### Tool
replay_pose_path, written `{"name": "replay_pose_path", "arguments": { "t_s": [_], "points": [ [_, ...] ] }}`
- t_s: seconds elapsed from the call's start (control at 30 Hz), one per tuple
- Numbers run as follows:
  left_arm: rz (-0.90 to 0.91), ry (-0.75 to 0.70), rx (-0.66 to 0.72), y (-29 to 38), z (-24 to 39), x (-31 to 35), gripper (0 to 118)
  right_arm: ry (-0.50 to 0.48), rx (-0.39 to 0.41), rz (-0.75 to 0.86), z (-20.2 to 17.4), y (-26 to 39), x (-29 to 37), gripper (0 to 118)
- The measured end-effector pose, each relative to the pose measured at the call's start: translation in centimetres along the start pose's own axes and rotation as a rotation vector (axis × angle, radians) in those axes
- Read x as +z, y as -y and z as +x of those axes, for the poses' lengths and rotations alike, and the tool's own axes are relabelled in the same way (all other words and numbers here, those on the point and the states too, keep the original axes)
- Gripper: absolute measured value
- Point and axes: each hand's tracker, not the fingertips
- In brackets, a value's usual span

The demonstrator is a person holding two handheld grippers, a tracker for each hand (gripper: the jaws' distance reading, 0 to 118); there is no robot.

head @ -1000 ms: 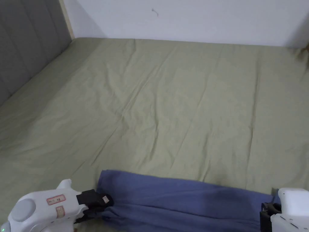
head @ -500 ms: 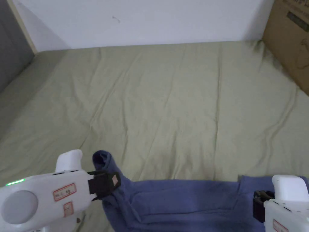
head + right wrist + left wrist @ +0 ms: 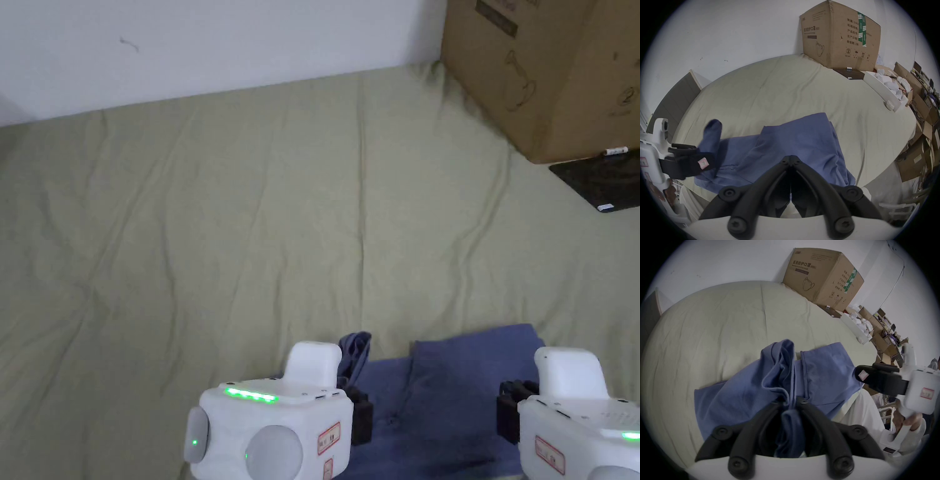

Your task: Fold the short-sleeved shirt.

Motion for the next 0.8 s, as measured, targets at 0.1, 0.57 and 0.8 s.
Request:
{"name": "replay_pose_path", "arguments": {
  "t_s": [0.1, 0.57, 0.8],
  "points": [
    [-0.067, 0.072, 0.032, 0.2, -0.2, -0.9, 101, 0.0, -0.014, -0.011, 0.3, 0.2, -0.3, 0],
    [0.065, 0.037, 0.249, -0.7, -6.0, 4.3, 2, -0.021, 0.006, -0.022, -0.6, 0.2, -0.5, 0],
    [-0.054, 0.196, 0.244, -0.3, -4.9, -2.0, 1, -0.02, 0.005, -0.029, -0.7, 0.3, -0.6, 0]
  ]
}}
